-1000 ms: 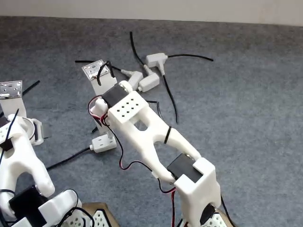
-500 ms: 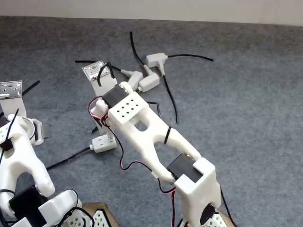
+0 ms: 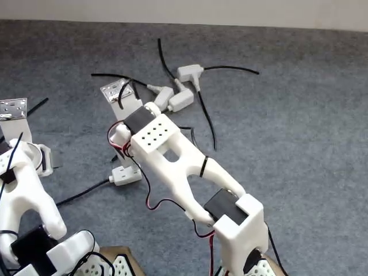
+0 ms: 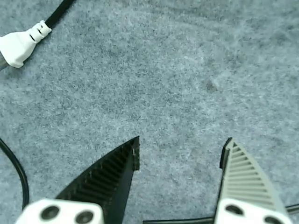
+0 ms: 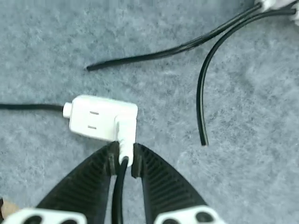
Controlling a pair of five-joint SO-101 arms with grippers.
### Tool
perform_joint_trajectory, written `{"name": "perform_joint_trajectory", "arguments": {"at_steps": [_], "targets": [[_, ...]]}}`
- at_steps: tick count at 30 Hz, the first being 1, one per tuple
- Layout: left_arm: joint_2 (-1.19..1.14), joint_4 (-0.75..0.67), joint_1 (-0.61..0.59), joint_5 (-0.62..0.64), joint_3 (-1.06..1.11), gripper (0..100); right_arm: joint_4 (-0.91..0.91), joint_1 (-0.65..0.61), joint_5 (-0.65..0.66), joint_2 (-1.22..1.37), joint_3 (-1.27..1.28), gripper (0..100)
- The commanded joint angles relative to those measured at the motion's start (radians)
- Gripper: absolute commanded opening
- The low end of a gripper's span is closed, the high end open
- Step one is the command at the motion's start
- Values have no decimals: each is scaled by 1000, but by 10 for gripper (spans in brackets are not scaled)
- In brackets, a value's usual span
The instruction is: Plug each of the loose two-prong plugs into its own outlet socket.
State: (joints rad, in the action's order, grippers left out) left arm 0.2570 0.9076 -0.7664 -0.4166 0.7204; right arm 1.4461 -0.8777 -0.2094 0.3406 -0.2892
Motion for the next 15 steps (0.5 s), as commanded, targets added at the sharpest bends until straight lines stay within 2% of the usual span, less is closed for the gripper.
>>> {"name": "perform_joint_trajectory", "arguments": {"at_steps": [1, 15], "targets": [[13, -9, 1, -9, -39, 288, 84, -19, 34, -30, -111, 7], [13, -9, 1, -9, -38, 288, 122, -18, 35, -10, -182, 7]]}}
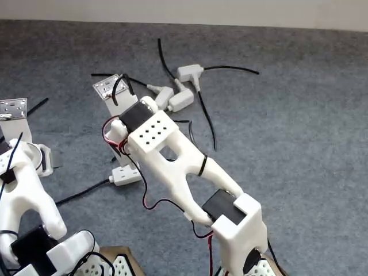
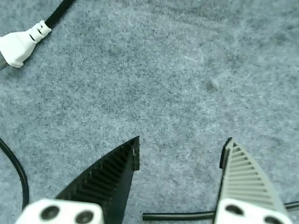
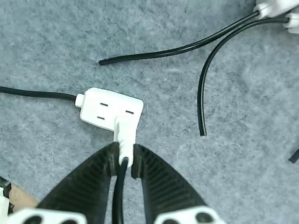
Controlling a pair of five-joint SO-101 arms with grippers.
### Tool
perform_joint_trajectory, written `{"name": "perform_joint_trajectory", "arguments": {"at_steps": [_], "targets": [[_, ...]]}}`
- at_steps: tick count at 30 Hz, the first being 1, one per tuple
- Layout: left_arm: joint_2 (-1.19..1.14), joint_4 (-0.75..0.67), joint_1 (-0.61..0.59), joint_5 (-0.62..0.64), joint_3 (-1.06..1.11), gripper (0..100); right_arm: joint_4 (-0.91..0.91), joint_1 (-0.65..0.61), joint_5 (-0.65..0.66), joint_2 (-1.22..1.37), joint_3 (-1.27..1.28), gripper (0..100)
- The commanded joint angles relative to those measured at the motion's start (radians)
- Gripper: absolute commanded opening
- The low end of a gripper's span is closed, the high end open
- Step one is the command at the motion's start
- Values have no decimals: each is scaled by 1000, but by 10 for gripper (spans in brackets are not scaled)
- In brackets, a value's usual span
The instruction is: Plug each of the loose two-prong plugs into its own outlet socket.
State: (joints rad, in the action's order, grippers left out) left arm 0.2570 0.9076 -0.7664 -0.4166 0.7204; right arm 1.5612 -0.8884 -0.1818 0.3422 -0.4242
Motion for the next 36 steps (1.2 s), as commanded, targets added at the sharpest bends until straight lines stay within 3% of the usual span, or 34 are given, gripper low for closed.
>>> {"name": "perform_joint_trajectory", "arguments": {"at_steps": [1, 22, 36], "targets": [[13, -9, 1, -9, -38, 288, 12, -7, 6, 7, -50, 7], [15, -9, -28, -32, -42, 288, 56, -13, -38, 120, -157, 7], [15, 43, -185, 26, -223, 288, 48, -15, -41, 232, -165, 7]]}}
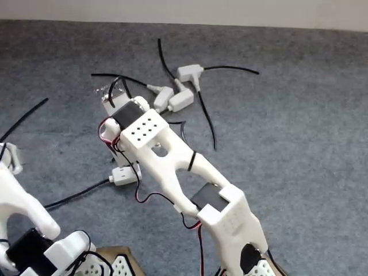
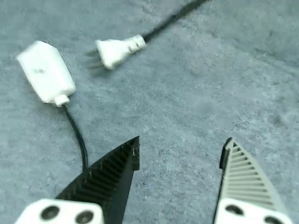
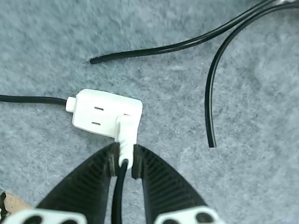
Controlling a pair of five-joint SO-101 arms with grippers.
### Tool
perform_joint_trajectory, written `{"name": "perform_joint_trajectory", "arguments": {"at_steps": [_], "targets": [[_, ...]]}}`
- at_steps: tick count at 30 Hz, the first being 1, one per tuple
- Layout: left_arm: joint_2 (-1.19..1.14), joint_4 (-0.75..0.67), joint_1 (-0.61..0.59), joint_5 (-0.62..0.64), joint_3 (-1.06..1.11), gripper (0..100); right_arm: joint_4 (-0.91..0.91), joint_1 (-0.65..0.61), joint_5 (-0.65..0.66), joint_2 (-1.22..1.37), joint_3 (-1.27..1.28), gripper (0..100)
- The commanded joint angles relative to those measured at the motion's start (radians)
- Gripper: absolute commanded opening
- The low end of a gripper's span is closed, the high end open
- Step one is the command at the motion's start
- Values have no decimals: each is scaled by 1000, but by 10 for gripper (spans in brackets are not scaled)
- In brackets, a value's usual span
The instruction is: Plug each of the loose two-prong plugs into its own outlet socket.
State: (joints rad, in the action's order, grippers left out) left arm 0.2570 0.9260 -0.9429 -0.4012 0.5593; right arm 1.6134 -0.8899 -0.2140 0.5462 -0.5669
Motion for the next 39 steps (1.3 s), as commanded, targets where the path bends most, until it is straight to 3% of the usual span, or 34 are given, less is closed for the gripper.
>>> {"name": "perform_joint_trajectory", "arguments": {"at_steps": [1, 11, 23, 30, 39], "targets": [[15, 34, -5, 11, -70, 288, -4, -15, -9, 45, -22, 7], [15, 43, -4, 11, -85, 288, 5, -65, -3, 107, -22, 7], [16, 44, -2, 11, -87, 288, -35, -45, 23, 117, -7, 7], [16, 120, -1, 11, -147, 288, -85, -50, 23, 243, 45, 7], [16, 135, -5, 6, -173, 288, -79, -27, 54, 189, 53, 7]]}}
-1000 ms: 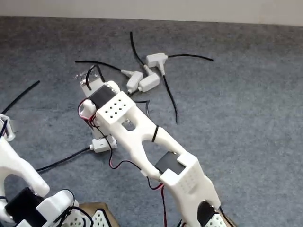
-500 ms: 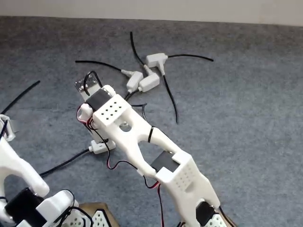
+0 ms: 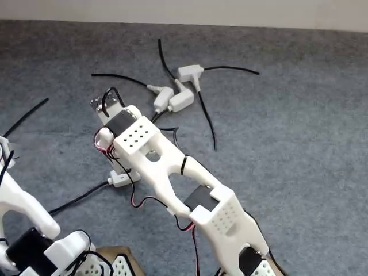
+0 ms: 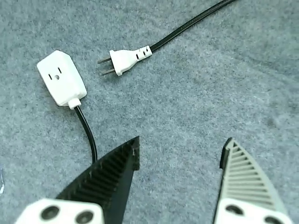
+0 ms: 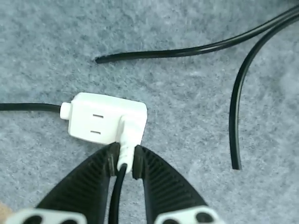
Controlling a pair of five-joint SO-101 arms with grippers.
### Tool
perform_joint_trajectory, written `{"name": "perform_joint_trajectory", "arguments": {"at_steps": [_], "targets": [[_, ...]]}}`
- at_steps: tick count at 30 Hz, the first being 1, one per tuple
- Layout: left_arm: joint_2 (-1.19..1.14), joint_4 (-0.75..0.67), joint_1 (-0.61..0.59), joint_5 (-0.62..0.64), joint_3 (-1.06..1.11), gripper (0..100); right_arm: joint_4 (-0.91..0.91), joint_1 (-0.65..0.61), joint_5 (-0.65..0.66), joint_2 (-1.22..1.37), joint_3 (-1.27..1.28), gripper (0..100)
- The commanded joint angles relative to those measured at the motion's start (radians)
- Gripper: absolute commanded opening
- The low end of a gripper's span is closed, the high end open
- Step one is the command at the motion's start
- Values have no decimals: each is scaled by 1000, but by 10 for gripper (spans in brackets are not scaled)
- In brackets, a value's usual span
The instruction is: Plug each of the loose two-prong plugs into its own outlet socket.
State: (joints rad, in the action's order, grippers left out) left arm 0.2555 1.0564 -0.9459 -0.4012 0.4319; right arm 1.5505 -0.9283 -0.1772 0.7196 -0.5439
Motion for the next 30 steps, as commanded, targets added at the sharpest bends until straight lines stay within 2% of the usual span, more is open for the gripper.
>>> {"name": "perform_joint_trajectory", "arguments": {"at_steps": [1, 14, 30], "targets": [[18, 5, -1, 5, -45, 288, -16, 18, 20, 16, 30, 8], [18, 6, -1, 5, -42, 289, -21, 24, 25, 111, 21, 37], [15, 6, -2, 5, -36, 290, 27, 59, 80, 12, -97, 7]]}}
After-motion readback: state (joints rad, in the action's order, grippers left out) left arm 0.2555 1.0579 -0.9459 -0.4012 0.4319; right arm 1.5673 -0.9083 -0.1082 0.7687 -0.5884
